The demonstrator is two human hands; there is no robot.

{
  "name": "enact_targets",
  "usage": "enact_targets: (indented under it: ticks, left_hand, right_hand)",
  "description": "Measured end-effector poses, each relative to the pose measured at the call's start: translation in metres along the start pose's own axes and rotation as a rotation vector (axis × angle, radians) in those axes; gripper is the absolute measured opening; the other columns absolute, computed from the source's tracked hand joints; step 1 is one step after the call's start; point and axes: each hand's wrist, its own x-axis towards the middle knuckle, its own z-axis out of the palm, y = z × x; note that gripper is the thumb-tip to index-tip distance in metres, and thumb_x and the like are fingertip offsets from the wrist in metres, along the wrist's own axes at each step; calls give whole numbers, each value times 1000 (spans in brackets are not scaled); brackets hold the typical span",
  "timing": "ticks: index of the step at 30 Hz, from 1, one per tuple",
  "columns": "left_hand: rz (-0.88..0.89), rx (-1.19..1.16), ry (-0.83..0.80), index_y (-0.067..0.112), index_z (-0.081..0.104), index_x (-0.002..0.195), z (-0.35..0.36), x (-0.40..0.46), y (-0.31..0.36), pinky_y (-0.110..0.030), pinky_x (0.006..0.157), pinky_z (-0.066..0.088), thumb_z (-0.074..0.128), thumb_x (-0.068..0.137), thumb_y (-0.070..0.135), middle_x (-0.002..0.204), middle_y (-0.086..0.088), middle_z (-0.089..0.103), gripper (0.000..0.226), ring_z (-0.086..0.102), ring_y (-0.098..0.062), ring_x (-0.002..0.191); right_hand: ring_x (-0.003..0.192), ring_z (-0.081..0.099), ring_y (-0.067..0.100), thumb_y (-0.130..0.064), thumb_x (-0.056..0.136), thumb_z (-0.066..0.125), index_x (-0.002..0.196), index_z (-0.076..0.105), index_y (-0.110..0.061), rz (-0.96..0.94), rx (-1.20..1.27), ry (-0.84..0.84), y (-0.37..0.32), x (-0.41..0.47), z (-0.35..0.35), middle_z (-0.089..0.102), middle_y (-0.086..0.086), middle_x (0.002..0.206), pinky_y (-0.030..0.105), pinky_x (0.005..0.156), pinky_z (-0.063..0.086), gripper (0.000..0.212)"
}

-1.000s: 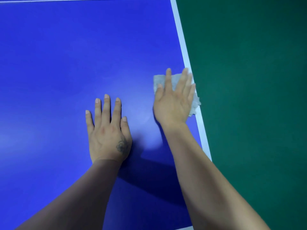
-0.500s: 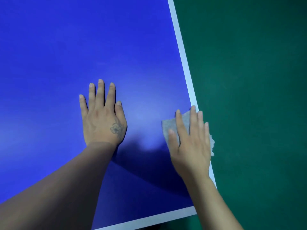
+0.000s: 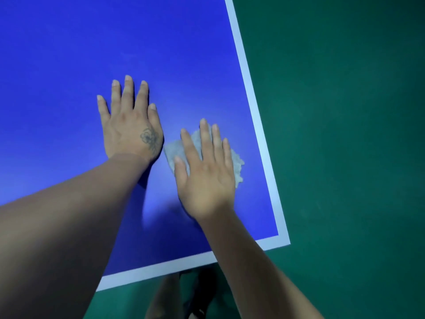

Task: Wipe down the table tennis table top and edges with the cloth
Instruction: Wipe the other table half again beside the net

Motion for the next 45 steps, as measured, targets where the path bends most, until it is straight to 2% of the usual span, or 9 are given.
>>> enact_targets:
  ticks: [4, 8, 15, 21, 26, 32, 38, 41, 45]
  left_hand:
    - [29, -47, -79, 17, 24, 168, -11, -7, -1, -60, 132, 3, 15, 112, 43, 178, -7, 14, 63, 3, -29, 165]
    - [43, -100, -17, 10, 37, 163, -36, -65, -2, -59, 132, 10, 20, 111, 45, 173, -13, 29, 65, 15, -33, 164]
    - [-59, 33, -95, 23, 22, 170, -13, -168, -15, -56, 133, 6, 20, 110, 51, 179, -4, 10, 66, 0, -28, 166]
    - [-72, -23, -40, 23, 27, 169, -7, -167, -15, -56, 133, 8, 24, 109, 45, 179, -4, 14, 64, 3, -26, 166]
    - [-86, -10, -39, 23, 28, 169, -9, -165, -14, -57, 133, 8, 26, 109, 44, 178, -3, 15, 63, 4, -26, 166]
    - [-86, -10, -27, 21, 30, 168, -9, -164, -13, -57, 133, 8, 30, 107, 41, 178, -5, 18, 64, 7, -29, 166]
    - [-85, 4, -24, 22, 30, 168, -8, -164, -13, -57, 133, 8, 30, 108, 42, 178, -5, 18, 63, 7, -28, 166]
    - [-74, -5, -18, 22, 30, 168, -9, -166, -11, -56, 133, 8, 29, 108, 42, 178, -5, 17, 63, 6, -27, 166]
    - [-74, -18, -11, 21, 30, 168, -11, -168, -10, -56, 133, 8, 27, 109, 43, 178, -5, 18, 63, 6, -27, 166]
  right_hand:
    - [167, 8, 22, -46, 111, 42, 166, 38, -31, -20, -19, -74, 51, -63, -22, 18, -1, 179, 49, 134, 13, 58]
    - [167, -1, 21, -50, 113, 27, 170, 25, -31, 40, -118, -136, 91, -56, -37, 7, -3, 181, 50, 135, 8, 61]
    - [167, 0, 29, -51, 107, 2, 172, 20, -26, 308, -178, -25, 51, 23, -10, 2, 6, 181, 52, 134, 6, 71]
    - [167, -3, 28, -48, 114, 23, 172, 20, -26, 33, -65, -72, -18, -37, 2, 1, 8, 180, 54, 132, 13, 62]
    - [165, 20, 27, -42, 112, 47, 164, 44, -24, -30, 16, -50, 16, -123, -18, 26, 5, 176, 60, 127, 28, 54]
    - [167, 4, 23, -50, 112, 29, 169, 30, -29, 313, -71, -119, 87, -111, -36, 6, -3, 181, 66, 130, 10, 61]
    - [166, 7, 33, -50, 110, 17, 172, 18, -28, 519, -47, -21, 65, -28, -13, 1, 6, 181, 63, 127, 21, 66]
    - [166, 2, 38, -51, 112, 19, 172, 20, -25, 391, -108, -33, 42, -28, -8, 2, 10, 180, 66, 127, 14, 66]
    - [166, 10, 34, -44, 114, 33, 166, 40, -26, 101, -35, -58, 34, -83, -14, 18, 5, 179, 67, 128, 15, 55]
